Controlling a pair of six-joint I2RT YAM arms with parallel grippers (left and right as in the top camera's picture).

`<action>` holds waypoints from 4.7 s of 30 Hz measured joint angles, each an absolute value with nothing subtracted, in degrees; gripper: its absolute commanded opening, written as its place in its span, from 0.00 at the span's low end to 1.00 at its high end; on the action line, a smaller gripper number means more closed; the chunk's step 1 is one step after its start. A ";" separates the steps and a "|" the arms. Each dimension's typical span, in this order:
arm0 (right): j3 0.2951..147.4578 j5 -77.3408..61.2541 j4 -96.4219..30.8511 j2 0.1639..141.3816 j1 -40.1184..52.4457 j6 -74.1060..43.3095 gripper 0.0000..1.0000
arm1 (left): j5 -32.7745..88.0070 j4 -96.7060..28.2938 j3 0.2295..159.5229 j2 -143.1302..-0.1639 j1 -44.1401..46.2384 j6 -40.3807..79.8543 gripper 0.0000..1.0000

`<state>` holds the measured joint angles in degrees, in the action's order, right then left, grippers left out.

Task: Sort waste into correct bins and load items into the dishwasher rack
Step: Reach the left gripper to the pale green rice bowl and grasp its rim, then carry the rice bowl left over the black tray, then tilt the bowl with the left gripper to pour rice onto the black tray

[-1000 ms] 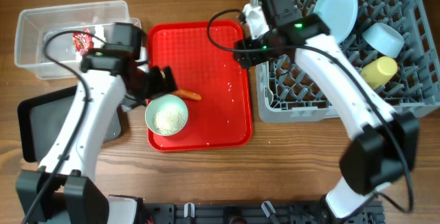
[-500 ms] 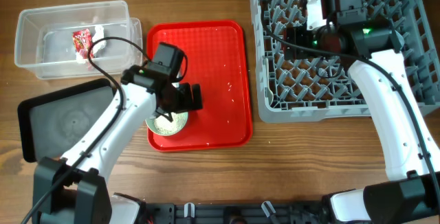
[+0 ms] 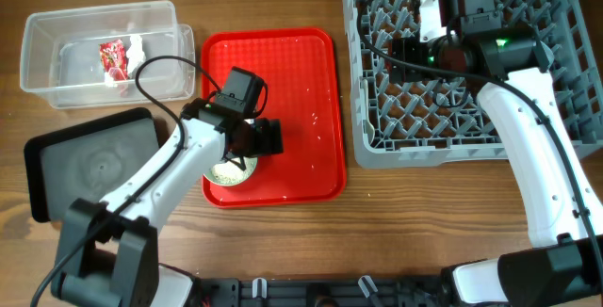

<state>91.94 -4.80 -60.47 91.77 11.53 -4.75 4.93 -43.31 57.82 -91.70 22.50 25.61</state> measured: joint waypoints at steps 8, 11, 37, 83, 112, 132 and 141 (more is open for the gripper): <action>91.94 -4.82 -60.45 91.77 11.53 -4.75 0.82 | 4.49 -40.80 57.63 -95.20 22.50 26.00 0.45; 91.94 -4.80 -60.45 91.77 11.53 -4.75 0.82 | 4.49 -40.47 57.63 -95.22 22.50 26.13 0.45; 91.94 -4.80 -60.45 91.77 11.53 -4.75 0.82 | 3.38 -39.22 55.99 -96.20 22.50 26.26 0.04; 91.94 -4.80 -60.47 91.77 11.53 -4.75 0.82 | 26.96 -43.40 63.88 -81.82 -27.05 16.49 0.04; 91.94 -4.80 -60.47 91.77 11.53 -4.75 0.82 | 77.60 -40.47 63.90 -102.78 -49.17 8.99 0.04; 91.94 -4.80 -60.47 91.77 11.53 -4.97 0.82 | 81.97 -40.47 63.90 -103.90 -49.52 7.55 0.04; 91.94 -4.80 -60.47 91.77 11.53 -5.17 0.82 | 81.97 -40.47 63.90 -103.90 -49.52 7.55 0.04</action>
